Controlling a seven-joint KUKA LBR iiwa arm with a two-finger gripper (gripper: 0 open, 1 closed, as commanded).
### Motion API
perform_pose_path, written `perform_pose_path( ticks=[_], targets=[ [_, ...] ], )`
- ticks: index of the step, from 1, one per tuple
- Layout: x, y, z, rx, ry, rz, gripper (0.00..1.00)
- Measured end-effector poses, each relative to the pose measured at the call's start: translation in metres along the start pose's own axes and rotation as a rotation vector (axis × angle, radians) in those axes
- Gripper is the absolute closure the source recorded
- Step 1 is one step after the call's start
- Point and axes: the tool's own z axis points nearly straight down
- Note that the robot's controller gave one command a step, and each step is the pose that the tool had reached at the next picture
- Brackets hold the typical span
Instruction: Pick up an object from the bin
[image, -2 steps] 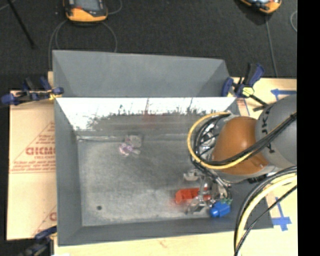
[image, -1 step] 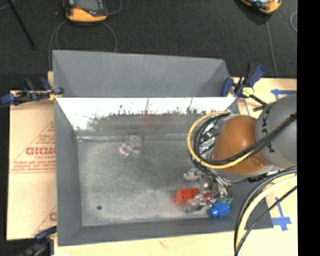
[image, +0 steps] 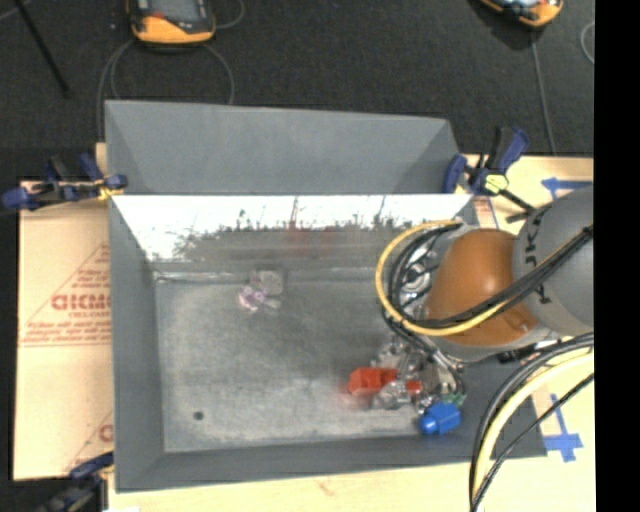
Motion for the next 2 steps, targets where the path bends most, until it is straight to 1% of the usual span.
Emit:
perform_pose_path(
  ticks=[1,2],
  targets=[
    [-0.003,-0.001,-0.070,0.002,-0.004,-0.001,1.00],
    [-0.005,-0.003,-0.120,0.003,-0.004,0.000,1.00]
  ],
)
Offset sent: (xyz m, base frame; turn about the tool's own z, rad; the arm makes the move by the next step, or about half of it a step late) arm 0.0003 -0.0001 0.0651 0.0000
